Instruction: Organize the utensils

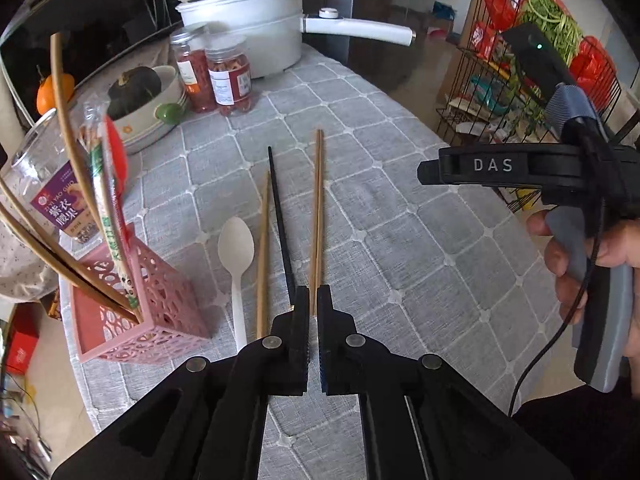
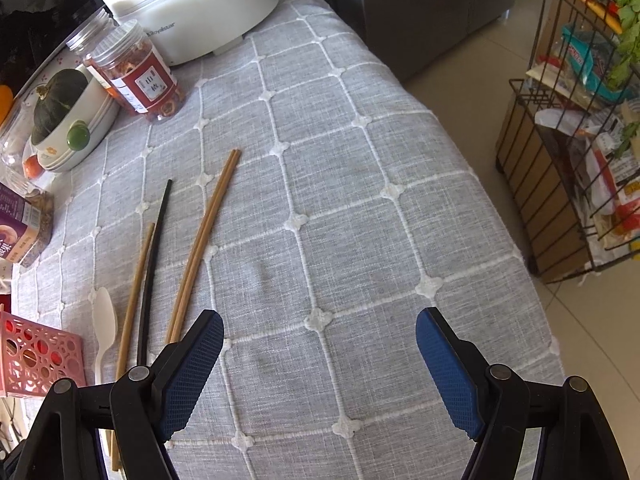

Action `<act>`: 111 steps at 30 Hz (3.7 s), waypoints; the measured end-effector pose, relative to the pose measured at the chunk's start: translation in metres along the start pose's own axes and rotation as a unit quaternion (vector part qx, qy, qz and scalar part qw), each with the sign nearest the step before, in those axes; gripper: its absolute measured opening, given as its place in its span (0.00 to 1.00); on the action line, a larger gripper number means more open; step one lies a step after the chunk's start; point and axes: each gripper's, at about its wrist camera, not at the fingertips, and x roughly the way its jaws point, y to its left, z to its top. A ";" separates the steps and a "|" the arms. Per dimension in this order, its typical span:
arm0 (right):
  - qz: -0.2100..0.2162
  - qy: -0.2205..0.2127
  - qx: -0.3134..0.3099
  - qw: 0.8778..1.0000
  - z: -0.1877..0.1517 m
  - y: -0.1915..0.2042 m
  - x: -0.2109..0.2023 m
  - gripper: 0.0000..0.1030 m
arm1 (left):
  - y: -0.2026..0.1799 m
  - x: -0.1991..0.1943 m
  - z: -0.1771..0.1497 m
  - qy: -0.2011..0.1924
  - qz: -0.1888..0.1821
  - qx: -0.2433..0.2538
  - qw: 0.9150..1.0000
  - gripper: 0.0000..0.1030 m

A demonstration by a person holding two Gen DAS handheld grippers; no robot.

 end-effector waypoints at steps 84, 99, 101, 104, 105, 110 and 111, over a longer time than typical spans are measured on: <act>0.040 0.038 -0.021 0.998 0.041 0.066 0.073 0.50 | 0.121 -0.129 -0.056 -0.270 -0.042 -0.185 0.944 0.05; -0.069 0.028 -0.119 0.990 0.047 0.116 0.110 0.08 | 0.140 -0.137 -0.060 -0.309 -0.023 -0.212 0.927 0.05; -0.055 0.022 -0.106 0.993 0.043 0.109 0.102 0.08 | 0.142 -0.142 -0.060 -0.325 -0.024 -0.223 0.919 0.05; -0.036 0.003 -0.079 0.996 0.041 0.097 0.078 0.08 | 0.141 -0.151 -0.060 -0.349 -0.018 -0.226 0.909 0.05; -0.031 -0.004 -0.070 0.997 0.040 0.094 0.067 0.08 | 0.141 -0.153 -0.059 -0.355 -0.013 -0.226 0.907 0.05; 0.032 -0.060 -0.030 0.997 0.030 0.082 0.002 0.08 | 0.143 -0.166 -0.058 -0.392 -0.007 -0.236 0.889 0.05; 0.041 -0.074 -0.026 0.996 0.026 0.081 -0.010 0.08 | 0.144 -0.169 -0.059 -0.399 -0.006 -0.240 0.885 0.05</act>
